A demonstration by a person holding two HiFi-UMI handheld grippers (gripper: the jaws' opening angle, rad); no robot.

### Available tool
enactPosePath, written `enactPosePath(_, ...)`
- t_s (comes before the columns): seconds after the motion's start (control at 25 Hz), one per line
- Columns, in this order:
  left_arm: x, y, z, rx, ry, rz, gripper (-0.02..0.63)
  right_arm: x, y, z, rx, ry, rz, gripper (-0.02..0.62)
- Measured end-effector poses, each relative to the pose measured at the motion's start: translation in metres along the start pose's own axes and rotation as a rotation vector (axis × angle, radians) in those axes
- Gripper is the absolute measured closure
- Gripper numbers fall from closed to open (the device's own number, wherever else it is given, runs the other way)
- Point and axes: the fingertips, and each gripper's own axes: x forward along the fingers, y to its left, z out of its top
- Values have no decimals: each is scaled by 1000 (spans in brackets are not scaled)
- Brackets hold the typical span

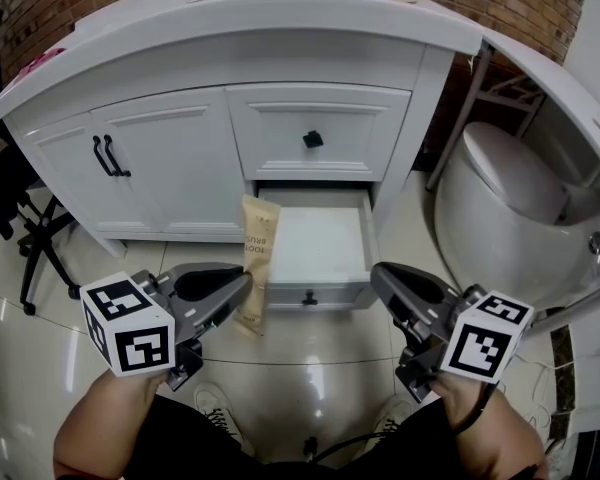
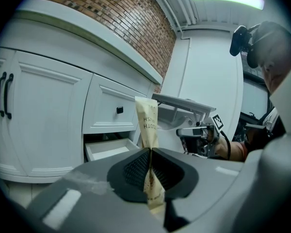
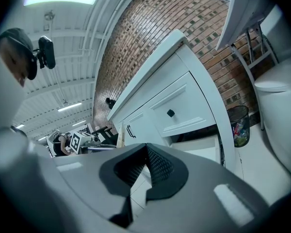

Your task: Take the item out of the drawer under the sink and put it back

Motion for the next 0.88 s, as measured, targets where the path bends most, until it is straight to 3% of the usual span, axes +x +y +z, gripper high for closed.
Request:
enactPosePath(0.16,0,1,18,42,-48,27,583,0,0,0,0,-1,1,591)
enactPosePath(0.52,37,2,79,272,-57,71,583,-3,-2,3,5,-14,-2,591)
enactPosePath(0.72,91,20,88,336,66,74,583,-1,-3,6,7,-20,-2,591)
enactPosePath(0.88,133,52,62,410,241,132,581,-4,-5,7,11,-22,3,591)
